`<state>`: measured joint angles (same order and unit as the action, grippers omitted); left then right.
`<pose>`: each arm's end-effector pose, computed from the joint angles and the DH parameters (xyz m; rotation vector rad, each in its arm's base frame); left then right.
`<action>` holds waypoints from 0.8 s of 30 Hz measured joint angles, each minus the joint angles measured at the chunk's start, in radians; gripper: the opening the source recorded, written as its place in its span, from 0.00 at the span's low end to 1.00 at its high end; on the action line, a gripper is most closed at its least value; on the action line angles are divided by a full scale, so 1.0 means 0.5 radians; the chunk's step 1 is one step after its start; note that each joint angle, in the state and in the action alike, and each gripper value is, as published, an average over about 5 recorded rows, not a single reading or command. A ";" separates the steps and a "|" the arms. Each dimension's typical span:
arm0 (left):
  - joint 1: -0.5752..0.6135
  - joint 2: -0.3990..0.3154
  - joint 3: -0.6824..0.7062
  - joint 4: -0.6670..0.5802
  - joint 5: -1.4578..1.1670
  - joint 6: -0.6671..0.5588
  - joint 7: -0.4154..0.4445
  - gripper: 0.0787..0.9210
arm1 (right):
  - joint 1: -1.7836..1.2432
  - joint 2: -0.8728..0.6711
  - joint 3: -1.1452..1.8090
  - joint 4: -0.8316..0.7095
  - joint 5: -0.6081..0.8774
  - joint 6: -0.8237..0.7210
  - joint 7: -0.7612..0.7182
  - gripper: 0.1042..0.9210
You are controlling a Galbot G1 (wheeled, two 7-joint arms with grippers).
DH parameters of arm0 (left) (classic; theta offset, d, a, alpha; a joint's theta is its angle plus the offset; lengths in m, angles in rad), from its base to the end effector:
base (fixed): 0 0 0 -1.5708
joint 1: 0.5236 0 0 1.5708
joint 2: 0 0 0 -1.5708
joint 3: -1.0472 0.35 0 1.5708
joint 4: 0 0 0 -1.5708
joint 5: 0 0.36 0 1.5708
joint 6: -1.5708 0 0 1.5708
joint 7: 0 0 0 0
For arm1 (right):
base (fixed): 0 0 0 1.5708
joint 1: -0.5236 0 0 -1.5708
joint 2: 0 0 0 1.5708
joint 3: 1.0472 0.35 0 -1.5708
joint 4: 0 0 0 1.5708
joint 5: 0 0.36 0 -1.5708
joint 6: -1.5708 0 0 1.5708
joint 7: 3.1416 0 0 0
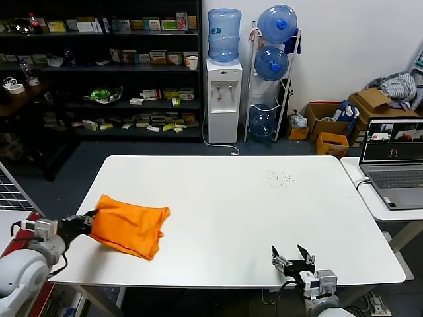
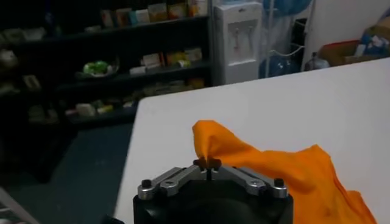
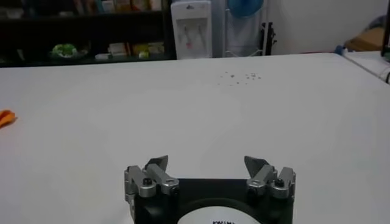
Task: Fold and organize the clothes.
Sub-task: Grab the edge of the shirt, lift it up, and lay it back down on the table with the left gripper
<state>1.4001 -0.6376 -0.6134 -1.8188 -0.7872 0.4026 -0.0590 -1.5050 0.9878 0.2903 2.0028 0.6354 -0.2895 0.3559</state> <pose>0.2810 0.2289 -0.2427 -0.0931 -2.6120 -0.2362 0.1934 -0.0466 -0.3271 0.1082 -2.6128 -0.0612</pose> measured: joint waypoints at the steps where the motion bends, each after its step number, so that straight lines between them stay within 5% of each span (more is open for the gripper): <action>1: 0.004 0.017 -0.021 0.018 0.012 0.000 0.003 0.02 | 0.005 0.001 -0.005 -0.001 0.000 0.000 0.000 0.88; 14: 0.036 0.053 -0.080 -0.026 -0.082 0.029 -0.080 0.02 | -0.003 0.006 0.019 0.015 -0.020 0.029 -0.029 0.88; 24: -0.181 -0.245 0.371 -0.468 -0.745 0.069 -0.528 0.02 | -0.053 0.030 0.109 0.019 -0.022 0.021 -0.018 0.88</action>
<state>1.3098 -0.7601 -0.4279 -2.0525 -1.1599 0.4369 -0.3231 -1.5314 1.0027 0.3449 2.0124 0.6243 -0.2790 0.3467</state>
